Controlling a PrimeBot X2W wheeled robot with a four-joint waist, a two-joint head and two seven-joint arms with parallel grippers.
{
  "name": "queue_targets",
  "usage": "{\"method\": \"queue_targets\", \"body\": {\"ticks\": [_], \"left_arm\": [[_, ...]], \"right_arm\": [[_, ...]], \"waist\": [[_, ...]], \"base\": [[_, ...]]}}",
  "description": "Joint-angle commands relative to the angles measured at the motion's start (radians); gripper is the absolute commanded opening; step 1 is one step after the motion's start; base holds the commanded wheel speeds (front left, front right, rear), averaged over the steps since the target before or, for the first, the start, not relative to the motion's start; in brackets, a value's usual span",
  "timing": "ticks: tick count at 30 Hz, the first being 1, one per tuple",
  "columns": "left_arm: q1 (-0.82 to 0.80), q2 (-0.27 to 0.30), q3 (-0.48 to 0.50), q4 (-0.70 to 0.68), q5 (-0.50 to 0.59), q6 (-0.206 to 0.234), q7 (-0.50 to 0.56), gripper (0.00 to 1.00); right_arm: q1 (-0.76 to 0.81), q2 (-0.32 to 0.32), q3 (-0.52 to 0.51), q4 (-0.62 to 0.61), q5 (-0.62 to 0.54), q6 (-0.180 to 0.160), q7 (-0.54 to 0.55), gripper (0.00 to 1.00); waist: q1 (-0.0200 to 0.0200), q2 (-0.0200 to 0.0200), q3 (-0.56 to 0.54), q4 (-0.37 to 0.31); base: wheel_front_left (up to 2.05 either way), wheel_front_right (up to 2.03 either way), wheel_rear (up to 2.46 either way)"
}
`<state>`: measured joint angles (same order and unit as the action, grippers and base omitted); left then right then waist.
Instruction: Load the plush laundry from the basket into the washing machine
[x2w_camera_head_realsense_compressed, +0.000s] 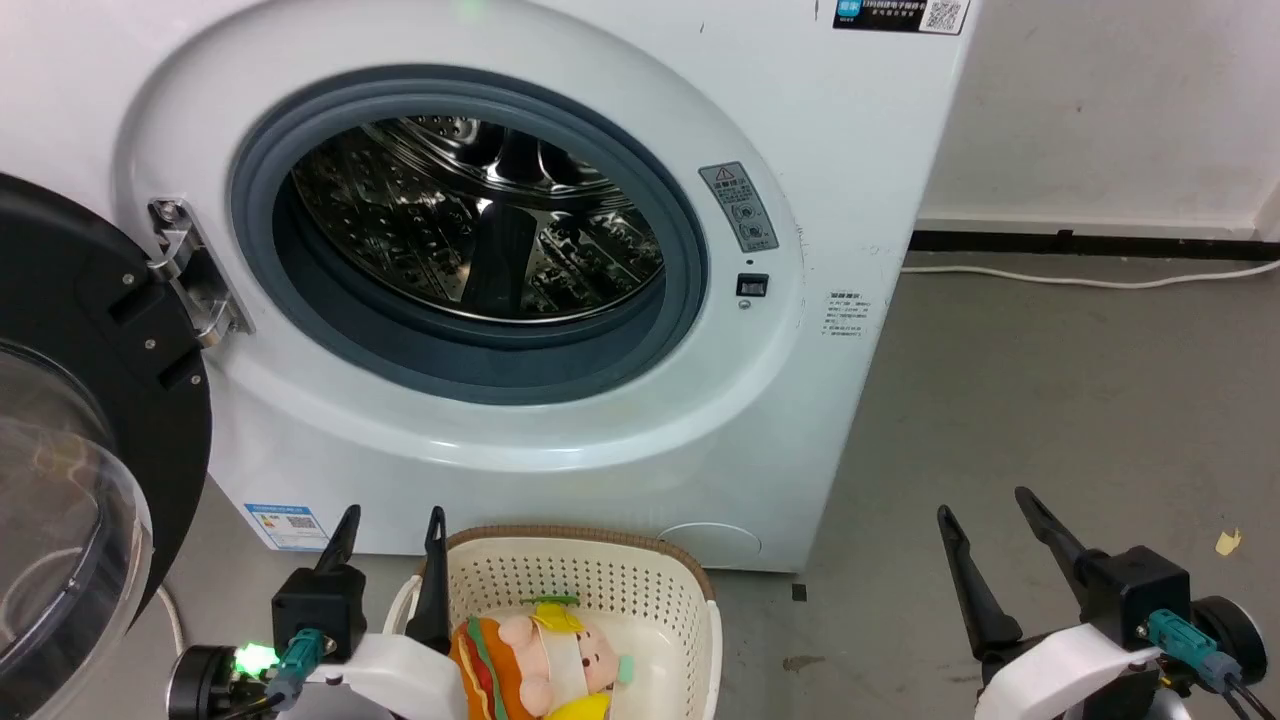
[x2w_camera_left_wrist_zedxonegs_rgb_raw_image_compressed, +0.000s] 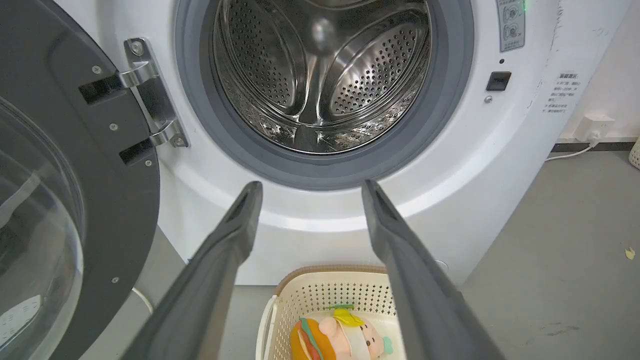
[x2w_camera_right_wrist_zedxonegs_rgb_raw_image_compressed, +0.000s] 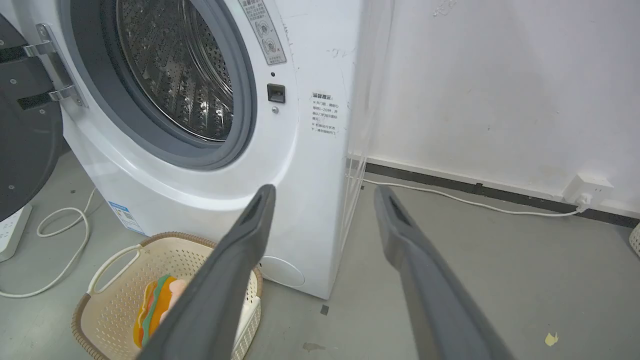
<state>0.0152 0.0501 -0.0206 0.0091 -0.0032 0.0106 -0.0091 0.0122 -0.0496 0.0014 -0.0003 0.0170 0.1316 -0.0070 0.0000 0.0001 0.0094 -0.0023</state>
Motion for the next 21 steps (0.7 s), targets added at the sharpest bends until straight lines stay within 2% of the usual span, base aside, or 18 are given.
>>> {"method": "queue_targets", "body": {"ticks": [1, 9, 21], "left_arm": [[-0.005, 0.000, -0.010, 0.006, -0.008, 0.007, -0.009, 1.00], [-0.031, 0.000, -0.041, 0.046, -0.020, 0.020, -0.026, 1.00], [-0.114, 0.009, -0.073, 0.184, -0.046, 0.027, -0.020, 1.00]], "right_arm": [[0.002, 0.000, -0.005, 0.000, 0.011, 0.000, -0.012, 1.00], [-0.012, 0.000, -0.011, 0.004, 0.027, 0.000, -0.029, 1.00], [-0.048, 0.000, 0.001, 0.004, 0.076, 0.000, -0.054, 1.00]], "waist": [[0.0000, -0.0001, 0.006, -0.002], [0.0000, -0.0001, 0.053, -0.020], [0.0000, -0.0001, 0.150, -0.074]], "base": [[0.00, 0.00, 0.00], [0.00, 0.00, 0.00], [0.00, 0.00, 0.00]]}}
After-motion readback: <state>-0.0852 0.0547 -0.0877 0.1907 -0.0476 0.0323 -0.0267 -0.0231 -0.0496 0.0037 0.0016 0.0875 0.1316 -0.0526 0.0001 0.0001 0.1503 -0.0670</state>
